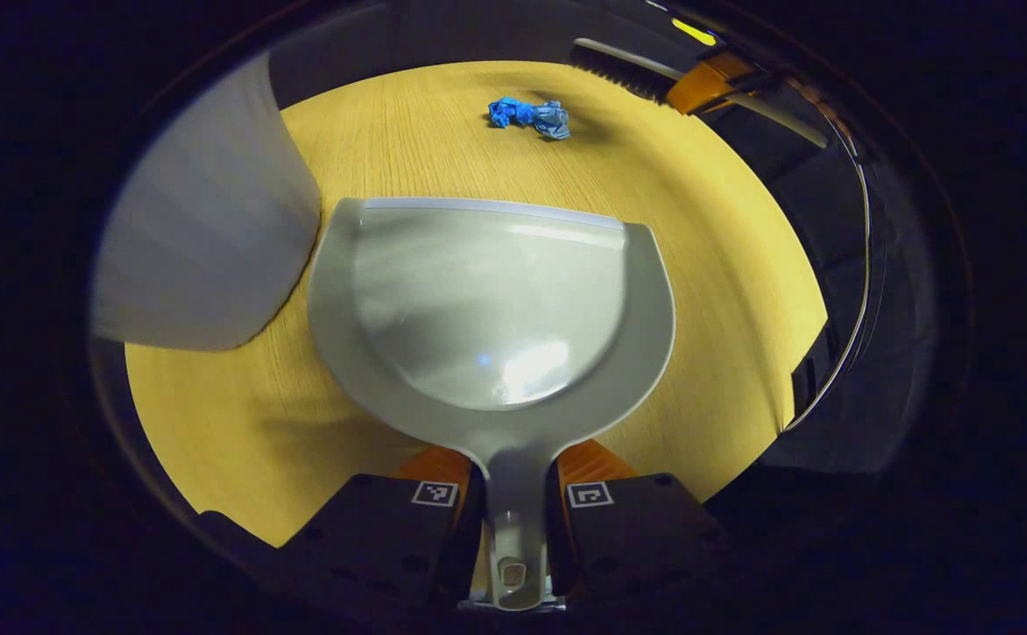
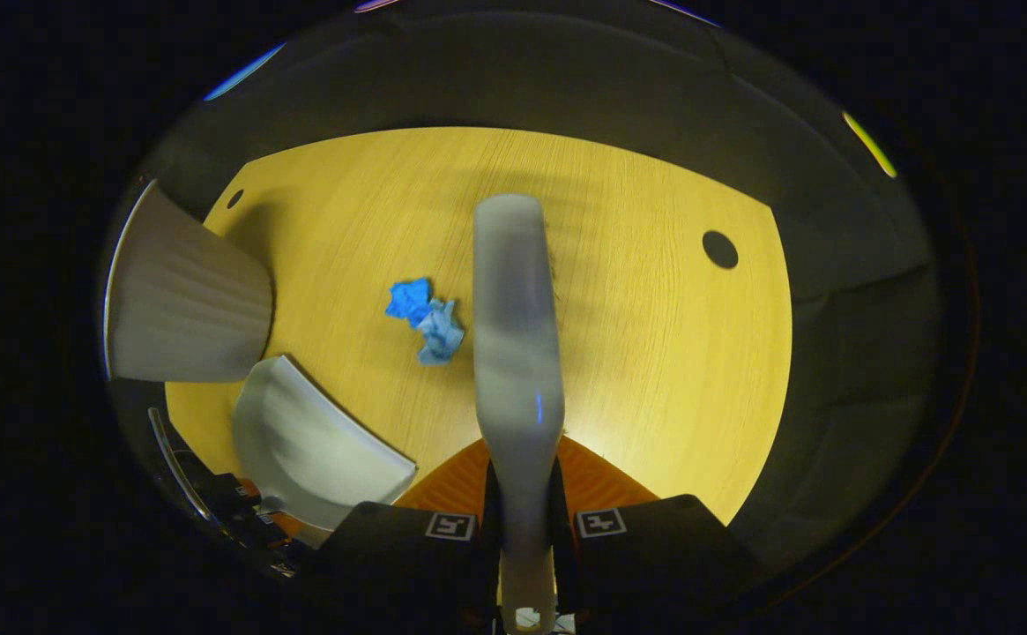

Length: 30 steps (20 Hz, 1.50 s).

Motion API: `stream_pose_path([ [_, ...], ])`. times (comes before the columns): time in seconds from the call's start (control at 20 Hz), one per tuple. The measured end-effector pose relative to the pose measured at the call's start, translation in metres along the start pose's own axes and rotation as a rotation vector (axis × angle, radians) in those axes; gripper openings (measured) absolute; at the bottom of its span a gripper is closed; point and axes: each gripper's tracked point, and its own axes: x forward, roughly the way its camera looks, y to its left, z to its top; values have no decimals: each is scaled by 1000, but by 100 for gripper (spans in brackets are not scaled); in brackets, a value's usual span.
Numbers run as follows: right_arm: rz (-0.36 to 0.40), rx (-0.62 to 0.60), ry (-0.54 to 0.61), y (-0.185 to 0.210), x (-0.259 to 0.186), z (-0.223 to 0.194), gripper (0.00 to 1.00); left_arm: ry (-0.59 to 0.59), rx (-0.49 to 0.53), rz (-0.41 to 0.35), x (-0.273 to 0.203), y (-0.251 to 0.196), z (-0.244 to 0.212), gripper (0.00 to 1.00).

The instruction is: Pick up the small broom and dustpan from the desktop, sweep the trash into the dustpan with the broom, and then empty the trash into the garbage bin.

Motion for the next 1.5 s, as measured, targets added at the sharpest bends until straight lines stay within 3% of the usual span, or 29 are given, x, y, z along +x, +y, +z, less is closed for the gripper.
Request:
stream_pose_path([
  [0.15,10,-38,48,0,38,17,27,32,30,-20,-1,6,20,29],
  [0.55,150,-484,201,35,86,-12,27,85,173,22,3,26,47,29],
  [0.75,303,-687,259,50,83,-24,27,83,254,46,4,23,49,29],
  [0.95,419,-784,297,49,81,-34,27,44,298,65,5,24,49,29],
  [1.25,390,-574,197,26,71,-3,28,-40,266,13,-1,13,46,30],
  [1.5,376,-396,100,-6,57,8,28,-119,288,-31,-72,10,40,29],
])
